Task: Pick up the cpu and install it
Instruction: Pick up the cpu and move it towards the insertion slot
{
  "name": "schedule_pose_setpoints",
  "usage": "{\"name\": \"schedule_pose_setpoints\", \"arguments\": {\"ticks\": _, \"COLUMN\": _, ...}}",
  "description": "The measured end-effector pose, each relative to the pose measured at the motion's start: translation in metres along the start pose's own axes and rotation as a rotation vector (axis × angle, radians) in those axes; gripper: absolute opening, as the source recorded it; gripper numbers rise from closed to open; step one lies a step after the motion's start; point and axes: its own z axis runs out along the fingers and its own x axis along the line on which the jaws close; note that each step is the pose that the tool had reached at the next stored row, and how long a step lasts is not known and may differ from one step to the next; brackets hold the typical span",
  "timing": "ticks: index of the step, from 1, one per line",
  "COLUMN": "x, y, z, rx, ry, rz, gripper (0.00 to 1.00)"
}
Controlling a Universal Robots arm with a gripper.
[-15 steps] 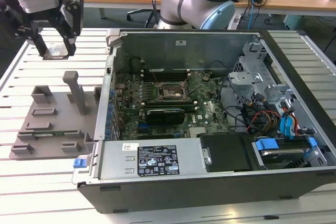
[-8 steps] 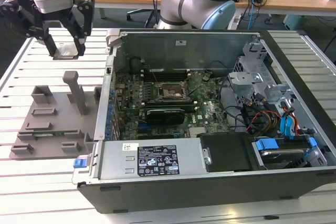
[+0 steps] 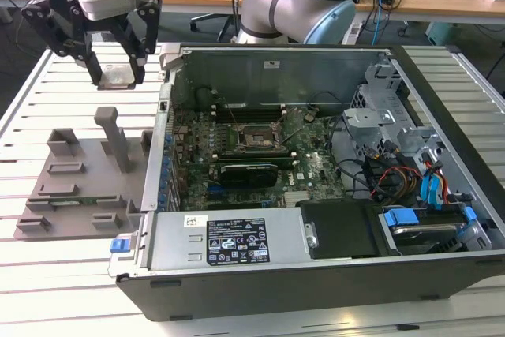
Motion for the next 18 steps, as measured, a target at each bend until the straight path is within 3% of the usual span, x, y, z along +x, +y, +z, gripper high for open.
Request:
{"name": "schedule_pose_setpoints", "arguments": {"ticks": 8, "x": -0.0277, "y": -0.0002, "z": 0.0007, "rx": 0.0001, "ry": 0.0001, "rz": 0.0, "gripper": 0.55}}
{"name": "schedule_pose_setpoints", "arguments": {"ticks": 18, "x": -0.0486, "y": -0.0004, "z": 0.0014, "rx": 0.0, "ry": 0.0001, "rz": 0.0, "gripper": 0.55}}
